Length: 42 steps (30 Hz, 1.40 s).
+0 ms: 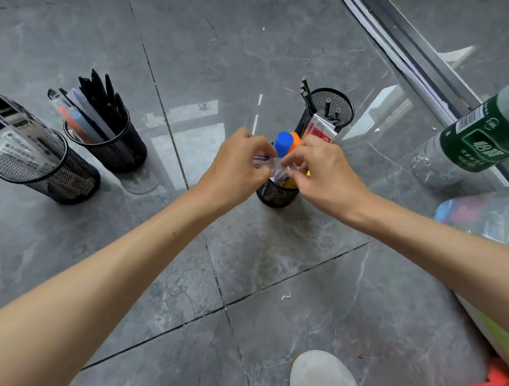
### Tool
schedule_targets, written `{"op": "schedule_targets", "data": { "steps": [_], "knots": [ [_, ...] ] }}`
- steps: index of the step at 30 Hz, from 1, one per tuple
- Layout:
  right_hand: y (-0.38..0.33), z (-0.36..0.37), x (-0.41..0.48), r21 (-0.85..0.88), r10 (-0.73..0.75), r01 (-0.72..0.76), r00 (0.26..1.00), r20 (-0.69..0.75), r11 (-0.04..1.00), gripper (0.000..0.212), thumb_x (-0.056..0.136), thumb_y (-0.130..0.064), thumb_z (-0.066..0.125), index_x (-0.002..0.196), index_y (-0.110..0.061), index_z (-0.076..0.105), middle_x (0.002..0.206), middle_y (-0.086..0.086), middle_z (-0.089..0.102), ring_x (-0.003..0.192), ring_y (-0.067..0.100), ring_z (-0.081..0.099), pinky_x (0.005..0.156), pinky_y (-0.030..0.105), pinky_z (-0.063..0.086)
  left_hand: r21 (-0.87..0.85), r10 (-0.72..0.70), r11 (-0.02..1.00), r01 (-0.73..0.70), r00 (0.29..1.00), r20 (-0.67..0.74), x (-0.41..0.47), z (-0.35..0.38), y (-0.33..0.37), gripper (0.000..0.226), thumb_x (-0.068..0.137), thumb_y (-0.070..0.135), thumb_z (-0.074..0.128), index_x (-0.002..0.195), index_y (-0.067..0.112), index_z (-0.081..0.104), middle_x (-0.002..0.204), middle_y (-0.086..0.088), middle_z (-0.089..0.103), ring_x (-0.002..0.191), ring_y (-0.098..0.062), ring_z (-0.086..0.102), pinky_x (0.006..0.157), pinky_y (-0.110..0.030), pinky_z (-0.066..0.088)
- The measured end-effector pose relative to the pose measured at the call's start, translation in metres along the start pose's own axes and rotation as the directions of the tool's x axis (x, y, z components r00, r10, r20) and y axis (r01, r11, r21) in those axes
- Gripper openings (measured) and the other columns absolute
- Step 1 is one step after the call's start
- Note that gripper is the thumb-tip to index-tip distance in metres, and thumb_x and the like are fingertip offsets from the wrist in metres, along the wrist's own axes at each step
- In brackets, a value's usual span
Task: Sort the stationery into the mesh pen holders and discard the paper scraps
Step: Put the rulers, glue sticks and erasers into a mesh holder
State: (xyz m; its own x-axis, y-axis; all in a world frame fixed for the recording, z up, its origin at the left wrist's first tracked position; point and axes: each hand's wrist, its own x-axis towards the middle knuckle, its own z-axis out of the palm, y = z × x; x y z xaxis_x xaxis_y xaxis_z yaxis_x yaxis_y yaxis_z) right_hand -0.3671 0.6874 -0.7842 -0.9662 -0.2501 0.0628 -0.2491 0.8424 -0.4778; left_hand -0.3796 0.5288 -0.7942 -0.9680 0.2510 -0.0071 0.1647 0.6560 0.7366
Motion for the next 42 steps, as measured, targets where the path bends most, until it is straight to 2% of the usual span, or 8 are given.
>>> {"op": "schedule_targets", "data": {
  "steps": [5,9,16,25,29,35,39,42],
  "knots": [
    [0.004,-0.003,0.0,-0.064,-0.046,0.044,0.999,-0.023,0.997,0.012,0.083,-0.002,0.063,0.087,-0.005,0.074,0.091,0.01,0.059,0.081,0.029,0.058,0.071,0.044,0.051,-0.065,0.085,0.994,-0.086,0.996,-0.021,0.001,0.0,0.002,0.019,0.083,0.006,0.067,0.101,0.012,0.07,0.092,0.0,0.057,0.08,-0.011,0.053,0.066,-0.008,0.038],
    [0.008,0.005,-0.004,-0.173,-0.083,0.11,0.984,0.157,0.979,0.015,0.085,-0.007,0.06,0.093,-0.01,0.072,0.104,0.007,0.059,0.094,0.032,0.059,0.074,0.043,0.052,-0.066,0.139,0.988,-0.14,0.99,-0.016,0.003,0.003,0.01,0.026,0.079,-0.009,0.059,0.101,0.004,0.066,0.094,-0.009,0.067,0.08,-0.021,0.059,0.07,-0.024,0.046],
    [0.006,0.0,-0.008,-0.11,-0.002,-0.003,0.999,-0.046,0.994,0.015,0.079,-0.019,0.073,0.086,-0.007,0.068,0.087,0.006,0.065,0.078,0.028,0.061,0.066,0.04,0.049,0.026,0.161,0.987,-0.16,0.986,-0.032,0.005,0.005,0.013,0.034,0.078,-0.006,0.058,0.108,0.006,0.046,0.098,-0.009,0.051,0.082,-0.028,0.053,0.073,-0.046,0.047],
    [0.005,0.015,-0.013,-0.239,0.018,0.017,0.99,0.143,0.971,0.025,0.091,-0.028,0.054,0.104,-0.011,0.067,0.107,0.004,0.056,0.1,0.028,0.056,0.071,0.037,0.048,0.127,0.188,0.976,-0.179,0.98,-0.069,0.005,0.011,0.01,0.028,0.084,0.003,0.054,0.11,0.01,0.047,0.096,0.004,0.07,0.084,-0.029,0.058,0.068,-0.041,0.048],
    [0.009,0.018,-0.016,-0.249,0.015,0.021,0.989,0.145,0.968,0.027,0.089,-0.028,0.058,0.105,-0.007,0.064,0.108,0.004,0.054,0.101,0.026,0.055,0.071,0.036,0.048,0.17,0.185,0.97,-0.172,0.98,-0.068,0.005,0.018,0.004,0.019,0.086,0.011,0.056,0.104,0.012,0.051,0.095,-0.003,0.067,0.087,-0.026,0.055,0.067,-0.036,0.043],
    [0.012,0.016,-0.018,-0.124,-0.005,0.014,0.998,0.066,0.992,0.017,0.081,-0.022,0.068,0.093,-0.011,0.069,0.093,0.002,0.056,0.084,0.025,0.057,0.069,0.039,0.049,0.212,0.289,0.94,-0.266,0.953,-0.087,0.0,0.022,0.007,0.018,0.077,0.015,0.042,0.088,0.004,0.052,0.077,-0.012,0.06,0.066,-0.034,0.049,0.055,-0.039,0.041],
    [0.012,0.018,-0.017,-0.118,-0.005,0.013,0.998,0.063,0.993,0.02,0.079,-0.018,0.07,0.094,-0.007,0.063,0.089,0.003,0.055,0.083,0.027,0.057,0.068,0.041,0.049,0.288,0.311,0.903,-0.318,0.948,0.071,0.001,0.028,-0.001,0.036,0.069,-0.001,0.042,0.102,0.006,0.053,0.081,-0.008,0.067,0.072,-0.032,0.057,0.074,-0.038,0.041],
    [0.012,0.02,-0.016,-0.126,-0.014,0.023,0.997,0.074,0.992,0.019,0.079,-0.015,0.069,0.096,-0.009,0.064,0.092,0.003,0.057,0.087,0.027,0.059,0.069,0.041,0.05,0.308,0.408,0.867,-0.391,0.913,0.009,-0.005,0.027,-0.001,0.039,0.068,0.003,0.028,0.096,0.003,0.055,0.074,-0.007,0.064,0.058,-0.027,0.048,0.07,-0.031,0.036]
  ]
}}
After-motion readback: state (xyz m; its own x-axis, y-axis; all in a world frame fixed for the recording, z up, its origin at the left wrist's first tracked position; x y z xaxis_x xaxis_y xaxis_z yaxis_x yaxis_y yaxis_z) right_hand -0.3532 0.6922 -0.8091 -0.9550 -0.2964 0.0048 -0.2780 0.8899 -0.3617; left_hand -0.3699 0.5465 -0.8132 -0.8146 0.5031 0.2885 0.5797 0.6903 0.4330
